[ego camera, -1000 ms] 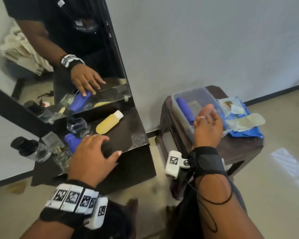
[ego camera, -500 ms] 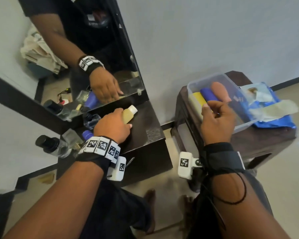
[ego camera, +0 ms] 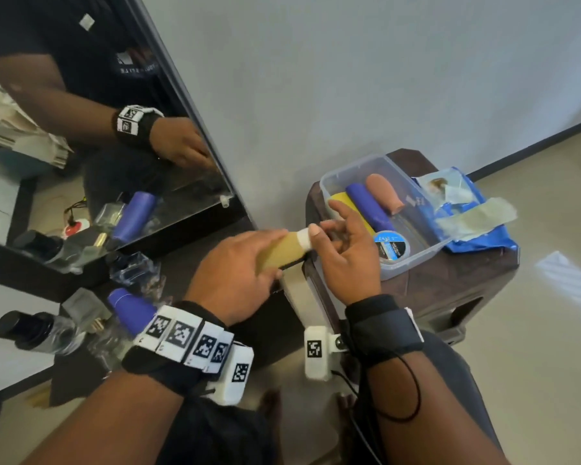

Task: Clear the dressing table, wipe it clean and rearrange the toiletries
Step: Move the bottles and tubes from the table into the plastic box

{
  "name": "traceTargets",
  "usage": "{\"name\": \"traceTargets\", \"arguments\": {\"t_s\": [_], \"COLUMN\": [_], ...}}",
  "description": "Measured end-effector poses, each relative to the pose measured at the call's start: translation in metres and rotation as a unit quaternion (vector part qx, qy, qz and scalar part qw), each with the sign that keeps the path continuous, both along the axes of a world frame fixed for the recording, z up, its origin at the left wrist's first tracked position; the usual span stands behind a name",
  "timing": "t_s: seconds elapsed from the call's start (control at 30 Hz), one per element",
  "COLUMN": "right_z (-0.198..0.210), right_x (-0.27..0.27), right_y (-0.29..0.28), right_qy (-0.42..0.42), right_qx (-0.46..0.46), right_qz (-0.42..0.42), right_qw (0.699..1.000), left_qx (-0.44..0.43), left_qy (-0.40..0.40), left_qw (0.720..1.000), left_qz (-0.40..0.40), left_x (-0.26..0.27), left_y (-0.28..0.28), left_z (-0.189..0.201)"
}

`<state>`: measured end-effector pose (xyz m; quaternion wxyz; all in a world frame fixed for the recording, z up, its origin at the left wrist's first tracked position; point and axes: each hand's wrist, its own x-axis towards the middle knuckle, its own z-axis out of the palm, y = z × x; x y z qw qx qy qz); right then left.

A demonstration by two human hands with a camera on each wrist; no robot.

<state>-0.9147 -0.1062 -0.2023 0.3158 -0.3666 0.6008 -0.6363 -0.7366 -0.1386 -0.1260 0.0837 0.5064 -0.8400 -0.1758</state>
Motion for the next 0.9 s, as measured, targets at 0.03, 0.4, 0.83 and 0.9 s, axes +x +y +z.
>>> {"name": "traceTargets", "arguments": {"t_s": [0.03, 0.4, 0.83, 0.9], "right_z": [0.000, -0.004, -0.007, -0.008], "right_x": [-0.001, -0.037, -0.041, -0.039], "right_y": [0.000, 0.002, 0.001, 0.000], "right_qy": [0.007, 0.015, 0.027, 0.022], "right_qx": [0.001, 0.058, 0.097, 0.081], "right_qz": [0.009, -0.194, -0.143, -0.150], "right_qw": [1.000, 0.979, 0.985, 0.985], "left_qx": [-0.003, 0.002, -0.015, 0.001], "left_qy": [0.008, 0.007, -0.130, -0.159], "left_qw": [1.000, 0.999, 0.973, 0.967], "left_qz": [-0.023, 0.052, 0.191, 0.197], "left_x": [-0.009, -0.002, 0.096, 0.103], "left_y": [0.000, -0.013, 0.016, 0.021], "left_z": [-0.002, -0.014, -0.031, -0.030]}}
